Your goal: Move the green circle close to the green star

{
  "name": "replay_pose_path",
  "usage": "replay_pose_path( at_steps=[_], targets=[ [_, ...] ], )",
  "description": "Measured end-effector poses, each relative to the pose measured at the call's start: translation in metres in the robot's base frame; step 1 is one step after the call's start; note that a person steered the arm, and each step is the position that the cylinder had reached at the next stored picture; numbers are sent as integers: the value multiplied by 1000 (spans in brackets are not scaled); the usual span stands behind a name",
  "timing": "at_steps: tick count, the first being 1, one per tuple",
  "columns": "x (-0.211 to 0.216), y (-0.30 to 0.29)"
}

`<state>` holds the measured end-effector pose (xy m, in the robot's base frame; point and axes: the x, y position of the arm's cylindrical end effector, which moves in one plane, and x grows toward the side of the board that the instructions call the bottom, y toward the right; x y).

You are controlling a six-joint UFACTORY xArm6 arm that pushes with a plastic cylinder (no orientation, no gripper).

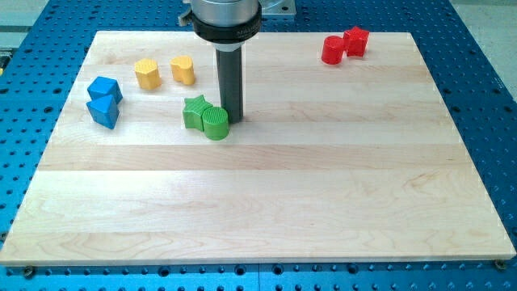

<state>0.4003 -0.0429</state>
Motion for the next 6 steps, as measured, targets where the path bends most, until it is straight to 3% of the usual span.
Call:
replay_pose_path(
  at_steps=[3,4,5,6],
  targets=[
    [-14,-115],
    [-30,-16],
    [1,75],
    [44,33]
  ],
)
